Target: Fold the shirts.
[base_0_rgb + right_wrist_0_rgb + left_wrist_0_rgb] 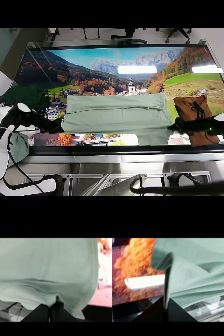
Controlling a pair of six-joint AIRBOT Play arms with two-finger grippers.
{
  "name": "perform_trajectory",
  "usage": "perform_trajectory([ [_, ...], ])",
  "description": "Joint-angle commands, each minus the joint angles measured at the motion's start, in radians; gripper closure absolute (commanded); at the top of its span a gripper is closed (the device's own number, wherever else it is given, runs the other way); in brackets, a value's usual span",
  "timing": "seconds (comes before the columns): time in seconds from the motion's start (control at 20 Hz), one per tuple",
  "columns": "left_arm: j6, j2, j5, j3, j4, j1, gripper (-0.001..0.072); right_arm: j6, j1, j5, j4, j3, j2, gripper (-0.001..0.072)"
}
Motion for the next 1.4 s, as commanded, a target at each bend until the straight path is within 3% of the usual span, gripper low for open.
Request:
perform_trajectory([
  [0.0,-0.017,-0.059,-0.023,0.209,-0.027,-0.078,0.0699,-0.132,0.055,-0.078,0.226,0.153,-0.134,0.0694],
  [0.45,-0.095,-0.465,-0.026,0.709,-0.042,-0.162,0.0698,-0.134,0.189,-0.178,0.22,0.693,-0.669,0.0693],
  [0.75,-0.121,-0.632,-0.116,0.913,-0.044,-0.167,0.0696,-0.145,0.199,-0.177,0.183,0.752,-0.76,0.0691],
  [0.8,-0.121,-0.634,-0.124,0.932,-0.044,-0.17,0.0588,-0.151,0.194,-0.171,0.182,0.762,-0.752,0.0596],
  [0.85,-0.122,-0.634,-0.132,0.956,-0.045,-0.174,0.0219,-0.157,0.187,-0.154,0.179,0.781,-0.736,0.0398],
  [0.9,-0.14,-0.634,-0.147,0.989,-0.043,-0.181,0.0003,-0.156,0.177,-0.132,0.161,0.803,-0.718,0.0287],
  [1.0,-0.142,-0.634,-0.211,1.079,-0.043,-0.183,0.0002,-0.153,0.135,-0.105,0.091,0.838,-0.676,0.0105],
  [1.05,-0.15,-0.63,-0.238,1.112,-0.043,-0.183,0.0002,-0.134,0.106,-0.103,0.044,0.839,-0.659,0.0072],
  [1.35,-0.151,-0.488,-0.217,0.939,-0.043,-0.166,0.0002,-0.111,0.059,0.063,0.029,0.838,-0.763,0.0072],
])
